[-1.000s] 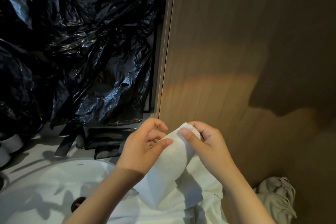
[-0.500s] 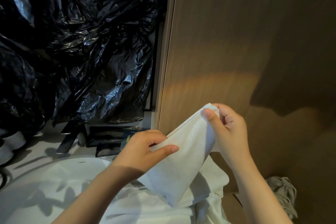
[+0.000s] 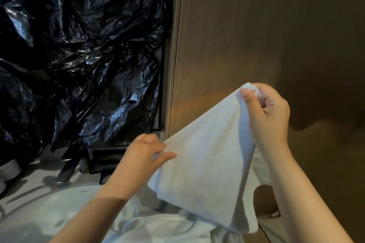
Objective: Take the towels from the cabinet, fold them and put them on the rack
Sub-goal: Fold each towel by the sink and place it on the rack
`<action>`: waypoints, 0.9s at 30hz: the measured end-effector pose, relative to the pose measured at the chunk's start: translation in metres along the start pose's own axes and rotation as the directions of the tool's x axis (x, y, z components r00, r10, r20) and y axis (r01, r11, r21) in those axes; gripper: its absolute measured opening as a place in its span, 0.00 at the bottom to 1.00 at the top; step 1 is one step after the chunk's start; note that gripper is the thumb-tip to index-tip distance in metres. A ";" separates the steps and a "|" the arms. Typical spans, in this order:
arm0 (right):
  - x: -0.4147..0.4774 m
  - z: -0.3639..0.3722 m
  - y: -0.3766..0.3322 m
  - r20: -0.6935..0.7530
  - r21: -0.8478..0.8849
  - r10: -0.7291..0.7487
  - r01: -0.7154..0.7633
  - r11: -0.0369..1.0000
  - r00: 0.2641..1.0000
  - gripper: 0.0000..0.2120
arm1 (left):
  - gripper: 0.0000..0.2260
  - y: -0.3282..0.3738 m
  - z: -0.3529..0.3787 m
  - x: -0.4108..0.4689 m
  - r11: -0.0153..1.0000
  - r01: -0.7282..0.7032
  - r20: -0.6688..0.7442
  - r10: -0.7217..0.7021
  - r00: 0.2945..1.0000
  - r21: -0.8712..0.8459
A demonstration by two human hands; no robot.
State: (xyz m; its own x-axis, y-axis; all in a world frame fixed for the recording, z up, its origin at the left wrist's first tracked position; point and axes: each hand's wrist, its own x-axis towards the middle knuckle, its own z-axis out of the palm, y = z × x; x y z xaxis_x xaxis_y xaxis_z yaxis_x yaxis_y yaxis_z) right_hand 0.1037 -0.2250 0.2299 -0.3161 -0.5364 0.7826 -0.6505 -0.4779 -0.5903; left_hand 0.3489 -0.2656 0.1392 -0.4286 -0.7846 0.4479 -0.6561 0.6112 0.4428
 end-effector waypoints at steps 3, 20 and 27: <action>0.025 0.000 -0.005 -0.048 -0.058 -0.063 0.061 0.997 0.997 0.10 | 0.18 0.003 -0.010 0.018 0.999 -0.009 -0.165 0.003 0.986 -0.031; 0.033 -0.005 0.015 -0.084 -0.125 0.035 -0.045 0.991 0.996 0.08 | 0.07 -0.047 0.012 -0.012 0.950 0.127 0.031 -0.124 0.992 -0.284; 0.029 -0.006 0.014 -0.058 -0.113 0.042 -0.048 0.992 0.997 0.07 | 0.18 -0.047 0.041 -0.039 0.786 0.418 0.216 -0.358 0.909 -0.455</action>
State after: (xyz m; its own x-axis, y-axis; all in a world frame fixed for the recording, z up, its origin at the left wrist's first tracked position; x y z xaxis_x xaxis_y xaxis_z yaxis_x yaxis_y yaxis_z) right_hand 0.0816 -0.2429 0.2457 -0.3822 -0.5147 0.7675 -0.7087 -0.3697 -0.6009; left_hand 0.3712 -0.2682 0.0695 -0.2886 -0.9540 0.0810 -0.4125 0.2002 0.8887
